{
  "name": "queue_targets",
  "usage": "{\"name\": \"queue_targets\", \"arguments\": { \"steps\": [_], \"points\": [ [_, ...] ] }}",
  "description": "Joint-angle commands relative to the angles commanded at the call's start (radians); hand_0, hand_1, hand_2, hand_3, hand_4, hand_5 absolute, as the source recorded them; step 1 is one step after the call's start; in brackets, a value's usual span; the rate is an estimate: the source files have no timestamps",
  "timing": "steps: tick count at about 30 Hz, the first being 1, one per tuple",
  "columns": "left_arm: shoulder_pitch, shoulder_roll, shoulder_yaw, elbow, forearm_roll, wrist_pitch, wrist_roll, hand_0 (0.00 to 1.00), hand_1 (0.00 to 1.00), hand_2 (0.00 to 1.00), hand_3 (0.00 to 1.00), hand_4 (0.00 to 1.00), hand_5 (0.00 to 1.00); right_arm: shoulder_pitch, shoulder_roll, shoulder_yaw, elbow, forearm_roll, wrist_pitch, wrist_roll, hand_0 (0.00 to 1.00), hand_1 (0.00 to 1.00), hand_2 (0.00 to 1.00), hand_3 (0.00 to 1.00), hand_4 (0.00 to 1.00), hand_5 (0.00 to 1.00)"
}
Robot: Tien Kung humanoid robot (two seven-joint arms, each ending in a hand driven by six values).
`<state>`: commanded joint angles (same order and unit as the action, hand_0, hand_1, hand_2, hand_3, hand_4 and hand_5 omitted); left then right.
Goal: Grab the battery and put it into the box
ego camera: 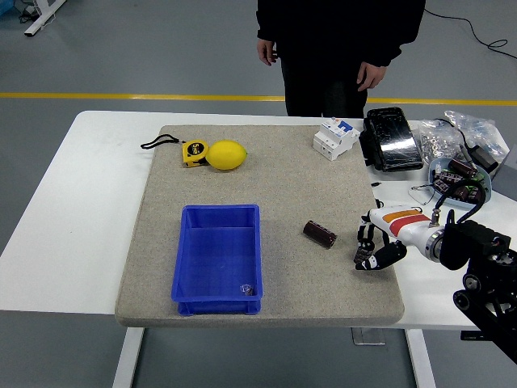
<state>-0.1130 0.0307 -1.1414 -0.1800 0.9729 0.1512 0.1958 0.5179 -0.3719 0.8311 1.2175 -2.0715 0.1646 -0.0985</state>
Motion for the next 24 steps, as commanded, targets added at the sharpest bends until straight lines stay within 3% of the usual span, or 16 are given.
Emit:
{"name": "queue_targets", "arguments": {
  "steps": [8,24],
  "points": [
    [-0.005,0.000,0.006,0.000,-0.008,0.001,-0.001,0.742,0.693,0.709,0.597,0.647,0.555,0.003,0.002,-0.002,-0.014,-0.001,-0.017,-0.002,0.115,0.300,0.441,0.480,0.895,0.313],
    [-0.009,-0.001,0.013,0.000,-0.014,0.000,-0.001,0.742,0.691,0.711,0.597,0.646,0.554,0.007,0.003,-0.005,-0.025,0.006,-0.020,0.000,0.097,0.284,0.424,0.471,0.867,0.302]
  ]
}}
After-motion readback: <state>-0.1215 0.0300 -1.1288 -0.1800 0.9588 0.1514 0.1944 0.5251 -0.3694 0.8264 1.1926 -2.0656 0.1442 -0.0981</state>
